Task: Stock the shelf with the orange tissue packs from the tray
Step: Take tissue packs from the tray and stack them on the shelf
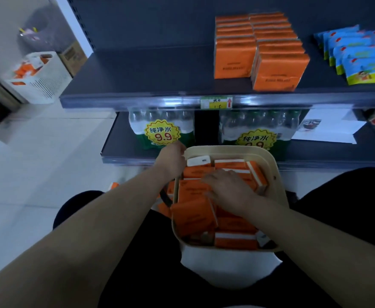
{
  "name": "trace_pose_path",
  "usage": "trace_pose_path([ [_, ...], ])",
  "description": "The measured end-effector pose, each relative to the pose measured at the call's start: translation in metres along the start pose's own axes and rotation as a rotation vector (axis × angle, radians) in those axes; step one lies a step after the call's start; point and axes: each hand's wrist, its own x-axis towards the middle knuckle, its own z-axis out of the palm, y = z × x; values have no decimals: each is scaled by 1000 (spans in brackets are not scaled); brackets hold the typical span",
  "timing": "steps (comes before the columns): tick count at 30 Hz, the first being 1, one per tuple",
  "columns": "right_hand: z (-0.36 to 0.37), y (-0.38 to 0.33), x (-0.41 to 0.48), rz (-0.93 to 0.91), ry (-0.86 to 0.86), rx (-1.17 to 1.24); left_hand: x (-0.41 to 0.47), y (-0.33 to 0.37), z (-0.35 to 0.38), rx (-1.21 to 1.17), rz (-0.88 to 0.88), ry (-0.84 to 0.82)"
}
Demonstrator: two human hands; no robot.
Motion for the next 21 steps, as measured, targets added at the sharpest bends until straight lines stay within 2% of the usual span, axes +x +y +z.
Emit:
trace_pose_path([
  [4,18,-15,-3,-48,-161,-18,-14,-11,11,1,-49,-26],
  [7,29,-22,-5,-63,-209,-51,-17,-13,14,-8,-57,-23],
  [10,28,-22,-10,-21,-187,-73,-15,-12,12,-2,-57,-25],
  [15,1,6,-25,87,-165,131,-6,-8,16,67,-64,-86],
  [17,-13,23,-30,181,-112,168,-5,-5,22,164,-65,-187],
  [21,-24,48,-37,360,-10,70,-4,-4,42,313,-27,-355],
])
